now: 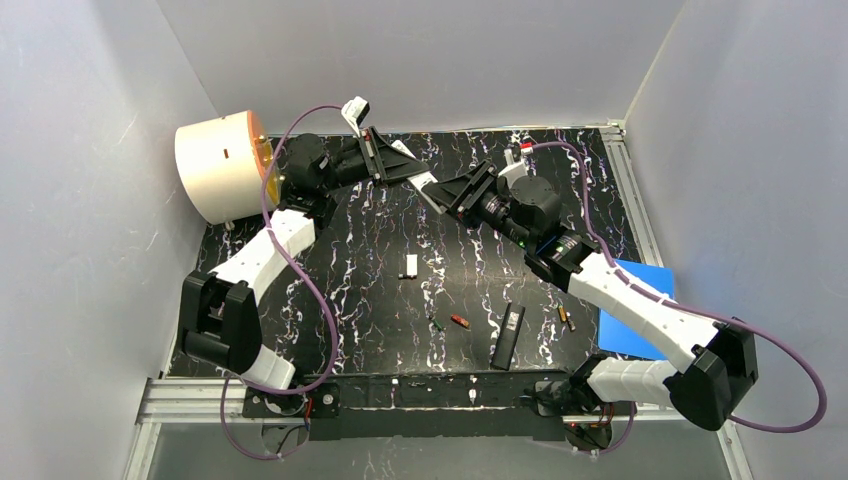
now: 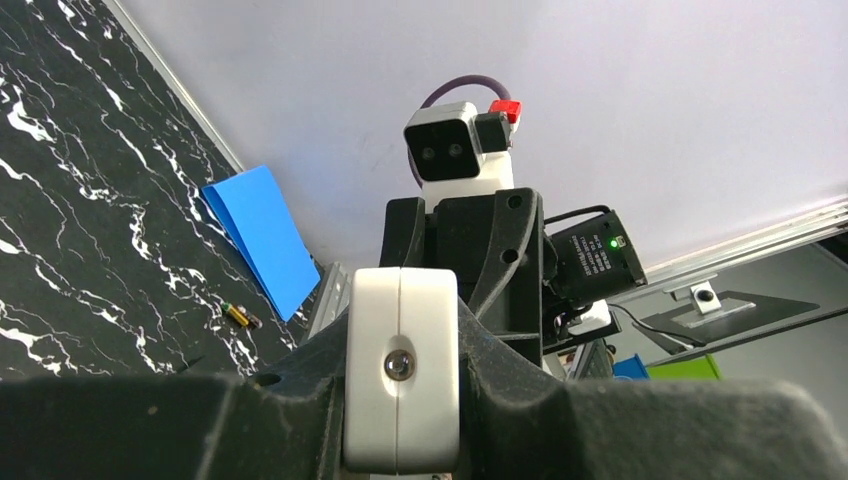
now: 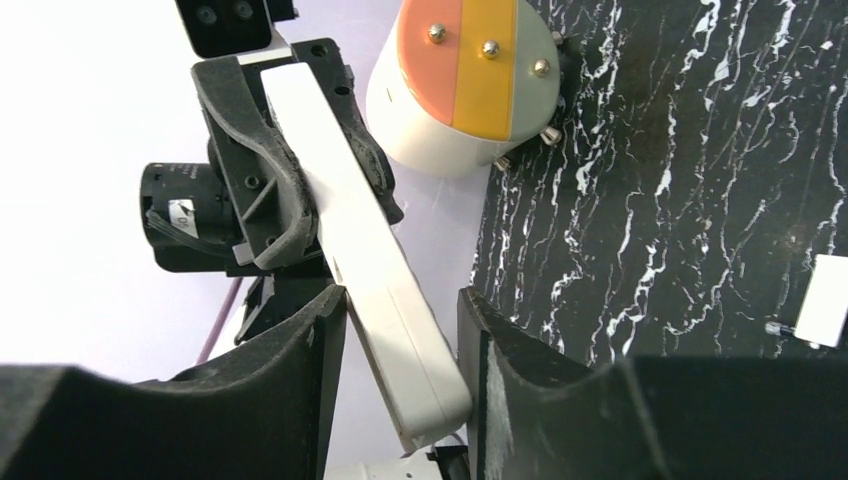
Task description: Load the batteries into the remote control
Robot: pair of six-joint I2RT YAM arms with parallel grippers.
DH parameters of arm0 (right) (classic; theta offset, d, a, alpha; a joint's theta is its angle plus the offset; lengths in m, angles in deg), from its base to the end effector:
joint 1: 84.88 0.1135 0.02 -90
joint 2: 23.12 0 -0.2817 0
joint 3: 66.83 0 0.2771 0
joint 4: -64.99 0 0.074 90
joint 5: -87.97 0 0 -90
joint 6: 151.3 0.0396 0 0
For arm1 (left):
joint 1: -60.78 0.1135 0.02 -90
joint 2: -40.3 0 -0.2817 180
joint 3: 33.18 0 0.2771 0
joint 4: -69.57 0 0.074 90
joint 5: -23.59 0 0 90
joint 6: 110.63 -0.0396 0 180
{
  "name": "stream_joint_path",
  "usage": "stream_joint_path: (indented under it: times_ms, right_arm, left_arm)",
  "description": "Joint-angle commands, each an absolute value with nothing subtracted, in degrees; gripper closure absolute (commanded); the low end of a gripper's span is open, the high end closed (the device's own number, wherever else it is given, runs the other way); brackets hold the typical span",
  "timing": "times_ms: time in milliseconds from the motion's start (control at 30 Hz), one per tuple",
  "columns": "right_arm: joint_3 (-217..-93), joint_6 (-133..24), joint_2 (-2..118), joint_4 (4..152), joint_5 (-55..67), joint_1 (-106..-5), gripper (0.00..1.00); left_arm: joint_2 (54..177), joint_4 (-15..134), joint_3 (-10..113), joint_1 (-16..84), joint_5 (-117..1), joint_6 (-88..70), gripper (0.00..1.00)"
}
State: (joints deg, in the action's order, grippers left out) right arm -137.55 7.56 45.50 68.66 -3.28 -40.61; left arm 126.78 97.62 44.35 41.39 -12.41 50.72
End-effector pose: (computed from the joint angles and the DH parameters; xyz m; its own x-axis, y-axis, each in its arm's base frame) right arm 0.2210 0.2142 0.3829 -0.6434 0.6750 -0.3611 -0.2278 0.2815 0.9321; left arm 0.3368 -0.1525 0.3834 -0.7694 -0.3196 -0.5530 0.5855 -0.0068 -0.8107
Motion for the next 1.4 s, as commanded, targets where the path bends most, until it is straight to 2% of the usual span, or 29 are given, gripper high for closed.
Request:
stream_joint_path:
  times_ms: [0, 100, 133, 233, 333, 500, 767, 1000, 1233, 1367]
  right_arm:
    - [-136.5, 7.7, 45.5, 62.2, -2.5, -40.6, 0.55]
    - [-136.1, 7.5, 45.5, 61.8, -0.4, -40.8, 0.53]
    - [-136.1, 7.4, 45.5, 61.3, -0.1, -41.0, 0.47]
    - [-136.2, 6.5, 44.6, 60.1, -0.4, -41.3, 0.22]
    - [-136.2, 3.9, 43.0, 59.9, -1.2, -41.9, 0.15]
    - [-135.3, -2.2, 39.0, 65.9, -5.6, -43.0, 0.15]
    - [-140.5, -21.6, 33.6, 94.1, -19.7, -43.6, 0.16]
    - [-138.7, -31.5, 36.2, 106.8, -18.1, -43.7, 0.21]
    - [-135.5, -38.7, 42.7, 108.1, -9.0, -43.2, 0.27]
    - [-135.9, -41.6, 47.8, 108.2, -6.3, -37.5, 0.31]
  left_arm:
    - [124.6, 98.6, 44.6, 40.9, -11.8, 49.6, 1.0]
    - [124.5, 98.7, 45.0, 40.9, -11.7, 50.0, 1.0]
    - [124.5, 98.7, 45.1, 40.8, -11.8, 50.0, 1.0]
    - [124.4, 98.7, 44.9, 40.9, -11.6, 49.9, 1.0]
    - [124.5, 98.6, 44.9, 40.9, -11.6, 49.7, 1.0]
    - [124.5, 98.5, 44.7, 41.2, -11.7, 48.6, 1.0]
    - [119.4, 88.6, 37.3, 44.5, -13.9, 36.4, 1.0]
    - [113.6, 82.8, 31.3, 44.6, -13.8, 26.4, 1.0]
    - [110.0, 69.4, 32.8, 44.6, -15.3, 16.5, 1.0]
    - [108.4, 63.7, 33.6, 44.6, -17.7, 13.1, 1.0]
